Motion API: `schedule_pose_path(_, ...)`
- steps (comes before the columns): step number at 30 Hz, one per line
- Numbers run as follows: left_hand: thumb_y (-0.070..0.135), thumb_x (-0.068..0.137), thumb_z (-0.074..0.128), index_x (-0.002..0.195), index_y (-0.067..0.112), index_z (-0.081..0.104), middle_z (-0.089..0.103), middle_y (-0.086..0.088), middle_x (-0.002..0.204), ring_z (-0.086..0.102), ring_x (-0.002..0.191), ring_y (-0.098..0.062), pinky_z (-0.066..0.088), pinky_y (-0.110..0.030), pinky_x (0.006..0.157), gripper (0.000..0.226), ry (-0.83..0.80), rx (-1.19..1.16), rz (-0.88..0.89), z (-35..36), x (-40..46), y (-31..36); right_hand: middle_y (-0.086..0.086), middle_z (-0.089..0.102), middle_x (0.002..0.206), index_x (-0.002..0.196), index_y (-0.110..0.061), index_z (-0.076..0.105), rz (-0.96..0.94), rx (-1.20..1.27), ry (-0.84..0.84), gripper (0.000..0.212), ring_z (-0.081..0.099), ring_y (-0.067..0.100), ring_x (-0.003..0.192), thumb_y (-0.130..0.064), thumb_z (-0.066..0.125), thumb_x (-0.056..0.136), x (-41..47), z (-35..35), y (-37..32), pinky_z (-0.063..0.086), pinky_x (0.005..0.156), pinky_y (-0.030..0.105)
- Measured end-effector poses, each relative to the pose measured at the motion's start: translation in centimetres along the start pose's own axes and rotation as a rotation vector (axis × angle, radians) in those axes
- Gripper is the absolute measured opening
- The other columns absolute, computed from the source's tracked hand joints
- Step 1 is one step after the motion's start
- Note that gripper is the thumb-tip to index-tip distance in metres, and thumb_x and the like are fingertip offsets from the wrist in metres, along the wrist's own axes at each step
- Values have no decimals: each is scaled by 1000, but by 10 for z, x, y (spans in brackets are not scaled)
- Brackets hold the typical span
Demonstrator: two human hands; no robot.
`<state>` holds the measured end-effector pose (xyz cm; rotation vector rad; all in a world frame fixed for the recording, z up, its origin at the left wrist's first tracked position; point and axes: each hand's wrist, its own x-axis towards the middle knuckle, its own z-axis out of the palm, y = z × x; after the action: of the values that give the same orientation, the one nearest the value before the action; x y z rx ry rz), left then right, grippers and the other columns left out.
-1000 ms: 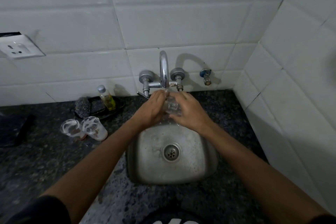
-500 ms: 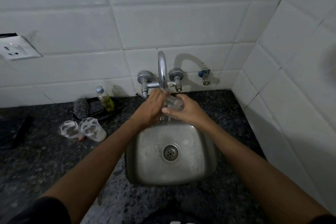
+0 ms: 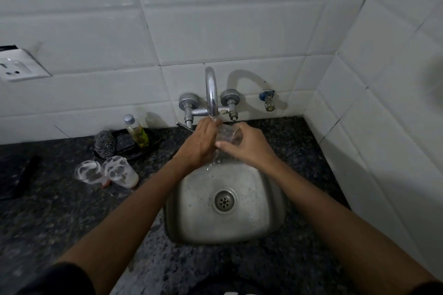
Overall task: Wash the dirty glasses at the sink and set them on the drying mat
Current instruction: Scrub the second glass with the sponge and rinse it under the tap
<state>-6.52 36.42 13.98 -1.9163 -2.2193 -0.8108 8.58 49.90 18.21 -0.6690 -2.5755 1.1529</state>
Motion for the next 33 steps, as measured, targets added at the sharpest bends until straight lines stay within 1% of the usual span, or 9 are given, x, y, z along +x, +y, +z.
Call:
schedule_pose_path(2, 19, 98, 56, 137, -14, 49, 57, -26, 117, 53, 106, -37, 43, -42, 99, 51, 2, -19, 27, -3, 1, -1, 3, 63, 125, 134, -16, 57, -317, -297, 62, 65, 62, 19, 111, -37, 87, 80, 0, 4, 6, 55, 94, 38)
schedule_pose_path(4, 17, 97, 59, 137, -16, 48, 57, -27, 118, 52, 108, -36, 43, -42, 101, 52, 8, -16, 50, -5, 1, -1, 2, 57, 132, 142, -16, 53, -356, -251, 32, 73, 58, 20, 117, -34, 87, 80, 0, 6, 8, 54, 98, 42)
schedule_pose_path(7, 22, 98, 51, 138, -12, 49, 57, -24, 120, 55, 108, -37, 47, -44, 98, 54, 0, -23, 25, -4, 0, -2, -10, 61, 125, 144, -20, 52, 10, 158, -81, 75, 66, 8, 108, -49, 84, 83, 1, 6, 1, 60, 90, 29)
schedule_pose_path(9, 24, 99, 50, 138, -12, 50, 57, -25, 123, 57, 111, -39, 47, -48, 100, 53, -19, -22, 16, -2, -1, -2, -9, 69, 116, 132, -20, 58, 189, 298, -157, 68, 74, 9, 94, -58, 83, 81, 2, 0, -4, 64, 82, 34)
schedule_pose_path(14, 18, 98, 52, 139, -14, 45, 57, -30, 121, 57, 110, -43, 47, -50, 102, 52, 6, -4, 68, 0, -1, -1, 2, 60, 130, 142, -19, 55, -325, -289, 26, 71, 59, 21, 117, -32, 87, 80, 0, 5, 6, 52, 99, 39)
schedule_pose_path(20, 19, 101, 54, 141, -6, 47, 55, -21, 128, 55, 116, -37, 47, -50, 101, 48, -21, -57, 13, 0, -1, -2, -2, 71, 115, 130, -18, 58, 209, 261, -120, 63, 74, 12, 91, -54, 81, 84, 0, 3, -2, 65, 80, 36)
schedule_pose_path(25, 16, 98, 56, 141, -8, 46, 55, -22, 126, 54, 115, -36, 47, -43, 103, 50, -8, -59, 43, -2, 1, 2, 2, 57, 134, 142, -20, 54, -335, -242, 42, 71, 55, 20, 120, -30, 86, 80, -3, 7, 13, 52, 101, 37)
schedule_pose_path(30, 13, 96, 59, 141, -4, 48, 54, -20, 129, 54, 116, -36, 48, -48, 101, 49, -18, -56, 15, 3, -1, 1, -3, 65, 123, 133, -22, 56, 223, 318, -128, 64, 69, 11, 104, -55, 80, 85, 3, 3, 2, 64, 88, 37)
schedule_pose_path(33, 17, 98, 63, 141, -5, 47, 54, -21, 131, 54, 119, -36, 49, -48, 102, 51, -10, -62, -16, 7, -2, 1, -3, 68, 114, 126, -20, 59, 104, 80, -63, 60, 71, 11, 97, -55, 82, 82, 2, -1, 0, 64, 82, 36)
